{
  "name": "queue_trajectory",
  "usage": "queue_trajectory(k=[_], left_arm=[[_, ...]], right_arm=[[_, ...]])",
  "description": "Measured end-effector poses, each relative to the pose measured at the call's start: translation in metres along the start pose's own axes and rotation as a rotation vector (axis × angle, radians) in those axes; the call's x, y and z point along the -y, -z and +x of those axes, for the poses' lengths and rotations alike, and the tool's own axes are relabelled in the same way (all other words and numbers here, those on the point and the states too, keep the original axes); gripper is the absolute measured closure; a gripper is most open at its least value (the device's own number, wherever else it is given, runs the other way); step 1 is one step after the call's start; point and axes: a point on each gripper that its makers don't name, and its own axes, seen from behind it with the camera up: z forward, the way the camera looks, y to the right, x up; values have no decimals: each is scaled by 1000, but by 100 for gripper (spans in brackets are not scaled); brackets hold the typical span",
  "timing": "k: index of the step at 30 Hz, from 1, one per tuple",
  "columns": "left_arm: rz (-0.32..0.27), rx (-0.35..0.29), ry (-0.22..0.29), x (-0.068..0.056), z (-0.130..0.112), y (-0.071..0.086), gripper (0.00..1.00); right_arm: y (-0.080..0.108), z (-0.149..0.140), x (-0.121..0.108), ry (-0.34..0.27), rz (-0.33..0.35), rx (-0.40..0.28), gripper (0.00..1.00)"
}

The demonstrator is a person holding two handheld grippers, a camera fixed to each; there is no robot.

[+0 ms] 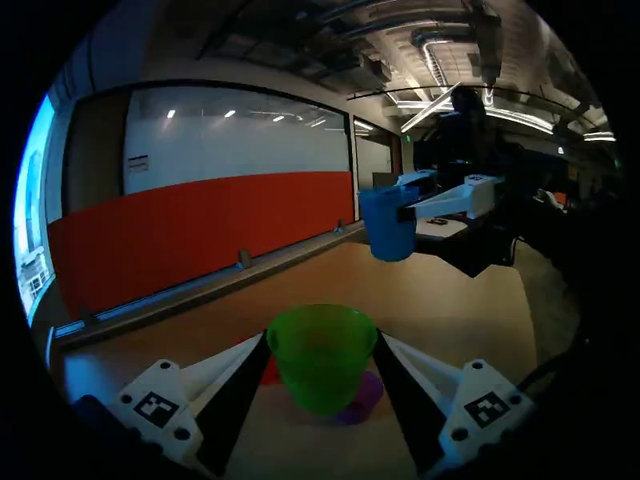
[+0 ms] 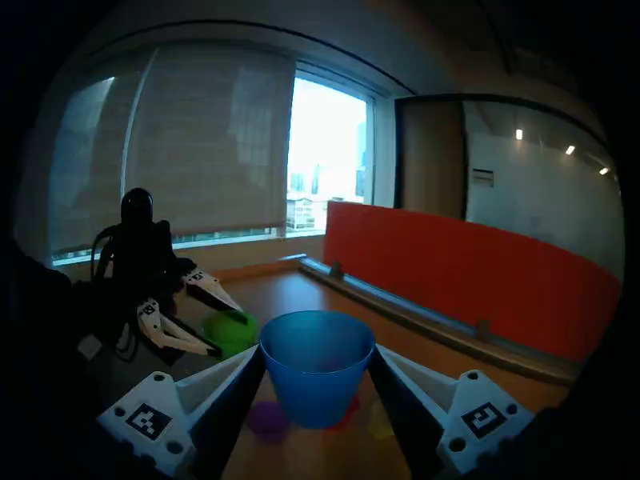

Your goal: Pour water

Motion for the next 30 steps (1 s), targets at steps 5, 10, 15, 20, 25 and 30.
queue_trajectory(k=[5,10,15,20,25,30], left_arm=[[0,54,-17,2,-14,-5,12],[-5,111,-34,4,-28,-10,12],[-8,165,-47,5,-43,-15,12],[-10,202,-57,6,-56,-17,12],[-16,228,-60,5,-65,-18,12],[-22,260,-53,5,-78,-18,11]], right_arm=[[0,-20,-5,5,-1,45,10],[-1,-37,-8,-1,4,81,10],[-2,-49,-11,-13,13,98,9],[-3,-64,-16,-18,13,120,9],[-4,-80,-23,-18,6,149,9],[-5,-96,-26,-18,2,173,9]])
